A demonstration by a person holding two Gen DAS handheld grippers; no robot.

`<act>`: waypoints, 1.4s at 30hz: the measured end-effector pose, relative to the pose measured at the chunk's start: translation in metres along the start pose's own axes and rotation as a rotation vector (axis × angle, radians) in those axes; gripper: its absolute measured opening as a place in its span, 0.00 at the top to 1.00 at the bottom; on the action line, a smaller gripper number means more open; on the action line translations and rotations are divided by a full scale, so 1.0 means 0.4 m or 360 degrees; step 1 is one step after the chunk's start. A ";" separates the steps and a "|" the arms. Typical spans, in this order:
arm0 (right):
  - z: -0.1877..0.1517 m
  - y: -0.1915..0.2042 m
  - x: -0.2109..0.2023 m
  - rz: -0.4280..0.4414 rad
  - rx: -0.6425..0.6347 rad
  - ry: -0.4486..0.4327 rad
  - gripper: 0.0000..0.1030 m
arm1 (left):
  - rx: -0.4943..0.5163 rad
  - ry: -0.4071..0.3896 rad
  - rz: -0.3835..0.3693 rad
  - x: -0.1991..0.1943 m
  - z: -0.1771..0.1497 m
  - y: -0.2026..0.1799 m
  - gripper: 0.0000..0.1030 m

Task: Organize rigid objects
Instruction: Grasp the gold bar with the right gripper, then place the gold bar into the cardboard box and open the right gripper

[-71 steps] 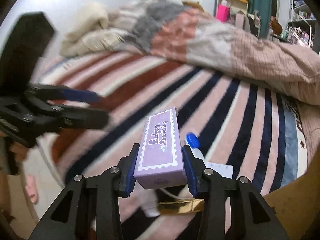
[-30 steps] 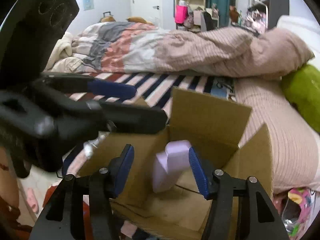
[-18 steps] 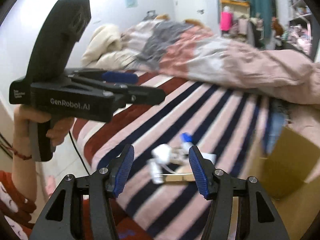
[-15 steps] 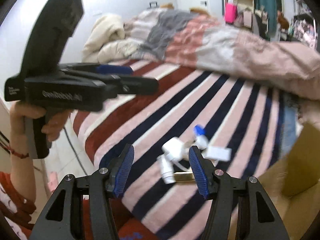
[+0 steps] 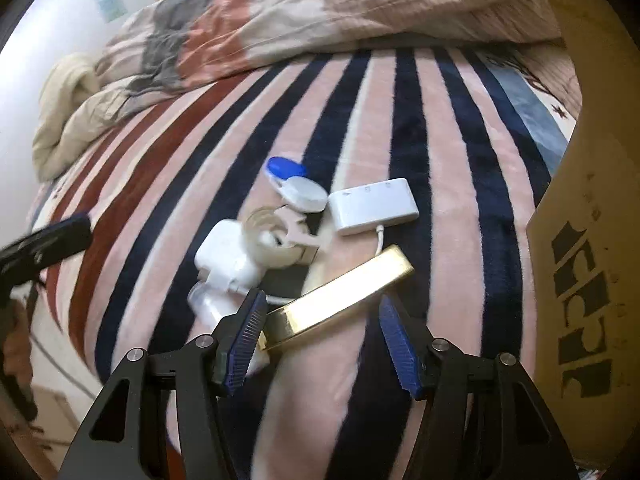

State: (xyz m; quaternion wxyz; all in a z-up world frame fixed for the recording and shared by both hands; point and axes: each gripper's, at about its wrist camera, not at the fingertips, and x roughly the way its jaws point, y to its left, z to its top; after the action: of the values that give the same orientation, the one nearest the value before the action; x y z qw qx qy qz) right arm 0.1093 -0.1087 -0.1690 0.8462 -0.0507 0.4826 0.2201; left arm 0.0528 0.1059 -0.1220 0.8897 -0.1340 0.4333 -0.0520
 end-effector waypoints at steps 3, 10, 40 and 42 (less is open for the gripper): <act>0.004 0.013 0.009 -0.0047 -0.0096 -0.0025 0.67 | 0.0003 -0.0012 -0.0001 -0.011 0.000 -0.006 0.21; -0.010 0.023 -0.039 -0.0080 -0.0334 0.0008 0.87 | 0.0012 -0.0041 -0.0015 -0.036 0.007 -0.024 0.21; 0.085 -0.012 -0.435 0.0355 -0.0516 -0.0538 0.87 | 0.0408 -0.0111 -0.0588 -0.108 0.229 -0.525 0.73; 0.095 -0.069 -0.462 0.0307 -0.0468 -0.0555 0.87 | 0.0453 -0.0066 -0.0608 -0.076 0.251 -0.597 0.73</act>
State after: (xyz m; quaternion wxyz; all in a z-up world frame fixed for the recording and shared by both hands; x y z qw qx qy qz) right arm 0.0701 -0.1819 0.0026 0.8753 -0.0882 0.2947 0.3731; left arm 0.1183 -0.0974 0.0278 0.8823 -0.0877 0.3701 -0.2772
